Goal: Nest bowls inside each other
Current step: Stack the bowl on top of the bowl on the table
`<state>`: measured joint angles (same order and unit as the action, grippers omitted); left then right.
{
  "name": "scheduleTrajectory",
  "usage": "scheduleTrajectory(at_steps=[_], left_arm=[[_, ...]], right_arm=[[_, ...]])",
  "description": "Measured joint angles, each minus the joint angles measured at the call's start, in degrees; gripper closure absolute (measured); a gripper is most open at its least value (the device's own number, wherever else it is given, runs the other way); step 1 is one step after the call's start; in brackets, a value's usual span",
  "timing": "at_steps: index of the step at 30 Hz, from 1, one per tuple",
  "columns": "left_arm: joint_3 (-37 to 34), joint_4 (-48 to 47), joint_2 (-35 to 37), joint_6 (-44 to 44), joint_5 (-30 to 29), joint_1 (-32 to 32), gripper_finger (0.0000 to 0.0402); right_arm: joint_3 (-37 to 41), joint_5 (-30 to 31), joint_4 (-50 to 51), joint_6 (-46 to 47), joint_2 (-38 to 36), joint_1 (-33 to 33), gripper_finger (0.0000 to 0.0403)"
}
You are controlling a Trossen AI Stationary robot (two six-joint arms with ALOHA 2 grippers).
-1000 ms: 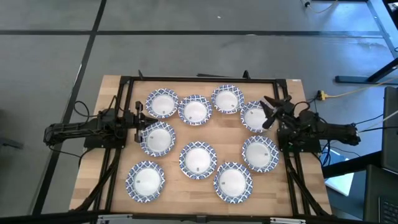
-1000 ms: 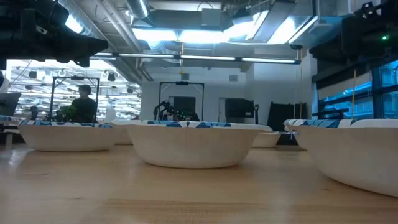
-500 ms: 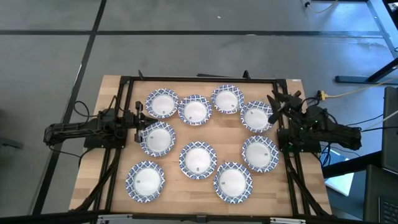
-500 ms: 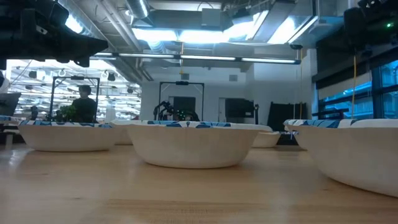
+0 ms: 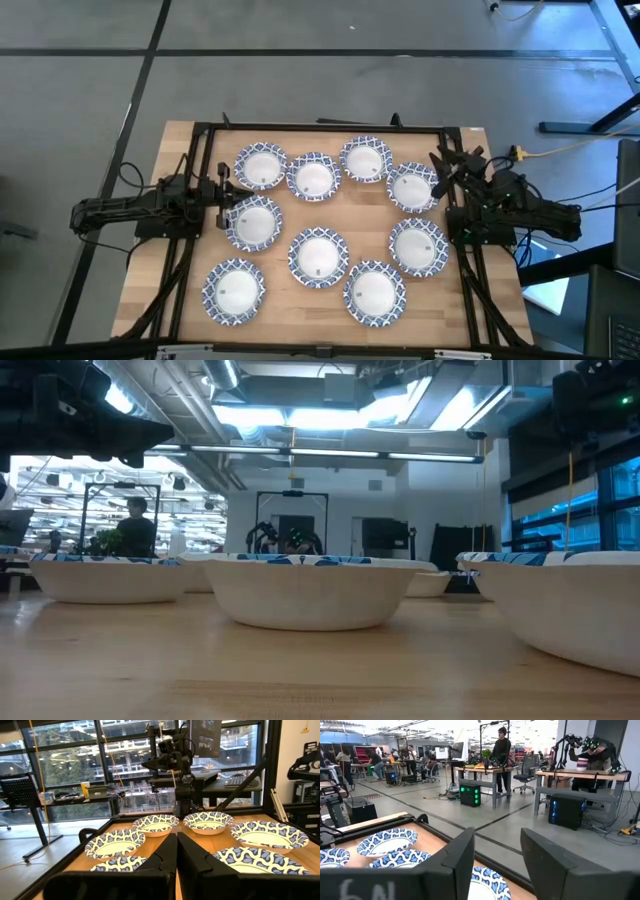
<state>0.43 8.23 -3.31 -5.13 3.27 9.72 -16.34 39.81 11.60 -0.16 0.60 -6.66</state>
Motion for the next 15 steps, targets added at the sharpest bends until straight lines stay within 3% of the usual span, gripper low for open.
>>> scheduleTrajectory(at_steps=[6, 15], left_arm=[[0.0, 0.0, 0.0, 0.0, -4.4, 0.0, 0.0401], [0.0, 0.0, 0.0, 0.0, -7.3, 0.0, 0.0401]], right_arm=[[-3.9, 0.0, 7.4, 1.9, 3.3, 0.0, 0.0241], [-20.6, -2.2, 29.7, 12.3, 12.7, 0.0, 0.0241]])
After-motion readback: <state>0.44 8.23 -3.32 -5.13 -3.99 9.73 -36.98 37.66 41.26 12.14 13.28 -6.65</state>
